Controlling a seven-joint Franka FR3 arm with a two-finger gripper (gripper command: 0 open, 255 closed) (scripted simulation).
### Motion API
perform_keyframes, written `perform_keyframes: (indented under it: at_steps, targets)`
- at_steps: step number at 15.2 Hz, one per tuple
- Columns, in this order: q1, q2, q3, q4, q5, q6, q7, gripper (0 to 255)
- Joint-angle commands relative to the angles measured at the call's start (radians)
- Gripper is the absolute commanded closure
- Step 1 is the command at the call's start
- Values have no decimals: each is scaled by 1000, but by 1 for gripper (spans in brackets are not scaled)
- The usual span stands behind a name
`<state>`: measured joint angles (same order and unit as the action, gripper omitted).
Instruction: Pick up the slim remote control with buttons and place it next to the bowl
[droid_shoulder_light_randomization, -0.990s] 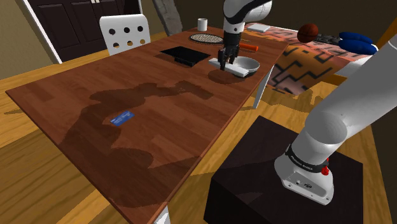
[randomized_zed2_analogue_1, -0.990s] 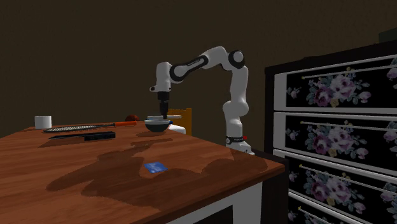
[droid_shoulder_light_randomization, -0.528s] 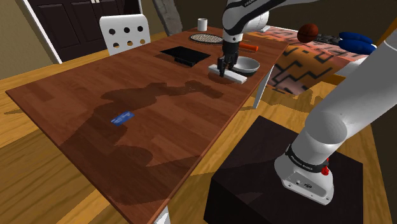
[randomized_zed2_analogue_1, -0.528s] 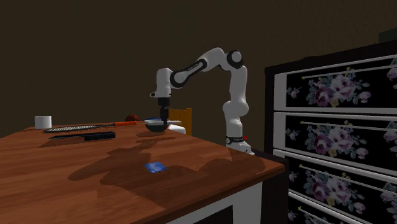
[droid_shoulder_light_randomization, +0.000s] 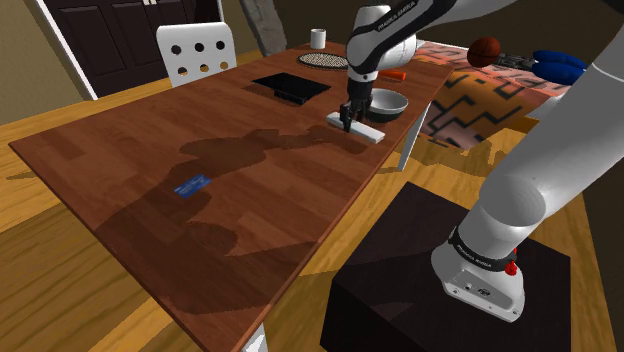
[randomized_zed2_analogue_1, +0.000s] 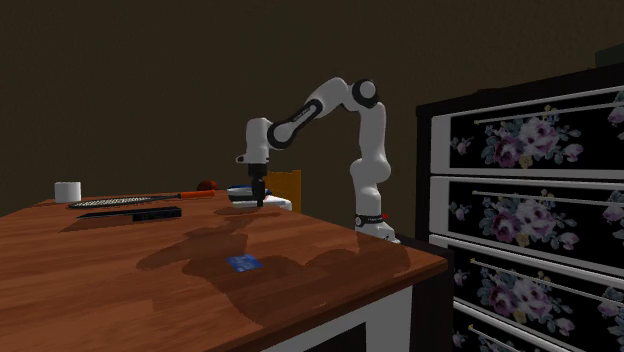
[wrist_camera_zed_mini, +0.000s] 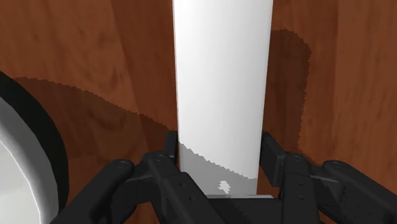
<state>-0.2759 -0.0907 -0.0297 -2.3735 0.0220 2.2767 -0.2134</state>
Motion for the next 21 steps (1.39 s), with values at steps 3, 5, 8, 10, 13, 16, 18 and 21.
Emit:
perform_keyframes:
  at_steps: [3, 5, 8, 10, 13, 16, 18, 21]
  targets:
    - [1, 33, 0, -21, 2, 55, -2, 255]
    - [1, 33, 0, -21, 2, 55, -2, 255]
    - [1, 33, 0, -21, 2, 55, -2, 255]
    - [1, 33, 0, -21, 2, 55, -2, 255]
    - [1, 33, 0, -21, 2, 55, -2, 0]
    - [1, 33, 0, -21, 2, 55, -2, 0]
    - [0, -9, 0, 7, -1, -15, 0, 0]
    - [-1, -42, -1, 37, -3, -78, 2, 0]
